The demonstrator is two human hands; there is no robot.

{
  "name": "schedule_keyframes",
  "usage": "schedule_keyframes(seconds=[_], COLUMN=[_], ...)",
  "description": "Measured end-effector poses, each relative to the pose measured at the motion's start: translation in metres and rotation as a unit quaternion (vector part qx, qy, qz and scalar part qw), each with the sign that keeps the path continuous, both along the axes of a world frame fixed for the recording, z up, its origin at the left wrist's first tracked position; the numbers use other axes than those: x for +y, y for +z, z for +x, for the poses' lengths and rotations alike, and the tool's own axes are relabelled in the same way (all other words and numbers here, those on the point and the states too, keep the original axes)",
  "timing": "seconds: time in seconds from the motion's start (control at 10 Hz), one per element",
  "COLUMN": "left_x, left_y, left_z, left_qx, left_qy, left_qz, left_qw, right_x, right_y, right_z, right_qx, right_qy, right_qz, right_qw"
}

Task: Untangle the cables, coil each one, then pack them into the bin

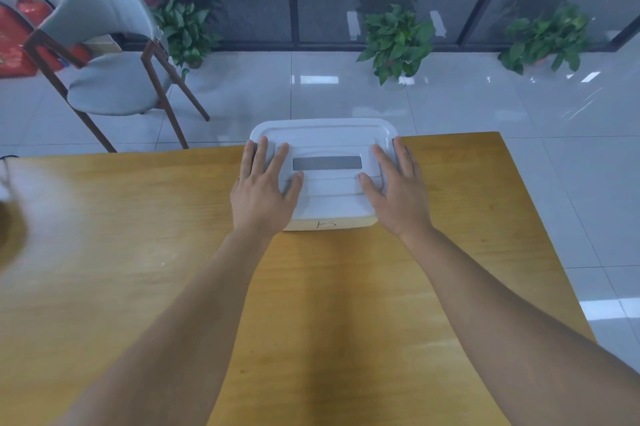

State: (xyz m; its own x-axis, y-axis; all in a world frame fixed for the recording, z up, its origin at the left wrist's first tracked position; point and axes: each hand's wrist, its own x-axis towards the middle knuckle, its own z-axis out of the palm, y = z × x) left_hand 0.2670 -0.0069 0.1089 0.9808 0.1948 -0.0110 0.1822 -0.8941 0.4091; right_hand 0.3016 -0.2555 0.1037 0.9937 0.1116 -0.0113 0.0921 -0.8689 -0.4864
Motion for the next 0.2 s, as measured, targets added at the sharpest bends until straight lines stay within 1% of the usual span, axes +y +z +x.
schedule_keyframes(seconds=[0.1, 0.2], left_x=[0.002, 0.001], left_y=[0.005, 0.017], left_z=[0.01, 0.01], left_qx=[0.009, -0.019], left_qy=[-0.019, -0.055], left_qz=[0.024, 0.063], left_qw=[0.999, 0.996], right_x=[0.001, 0.002], right_y=[0.008, 0.024], right_z=[0.008, 0.011], right_qx=[0.007, -0.013], right_qy=[0.008, 0.048], right_qz=[-0.043, -0.099], right_qw=[0.999, 0.994])
